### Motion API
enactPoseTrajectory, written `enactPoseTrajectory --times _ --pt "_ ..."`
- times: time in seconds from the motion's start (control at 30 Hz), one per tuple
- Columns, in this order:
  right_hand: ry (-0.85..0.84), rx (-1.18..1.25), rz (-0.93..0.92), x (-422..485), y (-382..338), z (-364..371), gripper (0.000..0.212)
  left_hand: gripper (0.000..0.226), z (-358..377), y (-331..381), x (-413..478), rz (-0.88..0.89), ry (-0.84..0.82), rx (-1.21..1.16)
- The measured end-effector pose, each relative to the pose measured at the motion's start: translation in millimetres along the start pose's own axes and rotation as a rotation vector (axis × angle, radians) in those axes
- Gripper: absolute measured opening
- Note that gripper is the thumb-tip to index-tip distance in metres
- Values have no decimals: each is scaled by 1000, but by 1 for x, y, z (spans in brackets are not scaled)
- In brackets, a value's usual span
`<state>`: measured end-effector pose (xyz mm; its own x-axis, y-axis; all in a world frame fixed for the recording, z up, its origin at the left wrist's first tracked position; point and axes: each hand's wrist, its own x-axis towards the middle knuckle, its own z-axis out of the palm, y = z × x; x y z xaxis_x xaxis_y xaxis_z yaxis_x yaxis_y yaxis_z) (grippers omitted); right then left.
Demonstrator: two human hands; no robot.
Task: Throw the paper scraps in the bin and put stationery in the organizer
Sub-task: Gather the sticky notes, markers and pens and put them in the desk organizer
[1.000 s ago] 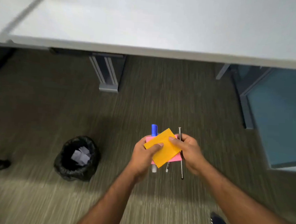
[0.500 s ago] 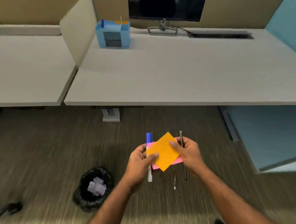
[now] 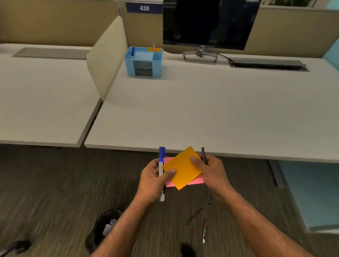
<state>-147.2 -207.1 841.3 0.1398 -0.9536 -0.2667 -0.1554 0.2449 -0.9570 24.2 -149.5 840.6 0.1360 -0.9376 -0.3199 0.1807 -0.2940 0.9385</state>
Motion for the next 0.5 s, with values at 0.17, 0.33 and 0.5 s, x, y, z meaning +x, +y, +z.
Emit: enactPoseTrajectory --times 0.17,0.33,0.5 --pt "-111 -38 -35 53 -44 2 21 46 0 29 37 29 130 -35" --pt "-131 -60 -81 93 -79 14 12 62 -18 54 72 26 215 -42" --pt "-106 -45 -74 132 -102 36 18 45 -43 80 118 83 178 -11"
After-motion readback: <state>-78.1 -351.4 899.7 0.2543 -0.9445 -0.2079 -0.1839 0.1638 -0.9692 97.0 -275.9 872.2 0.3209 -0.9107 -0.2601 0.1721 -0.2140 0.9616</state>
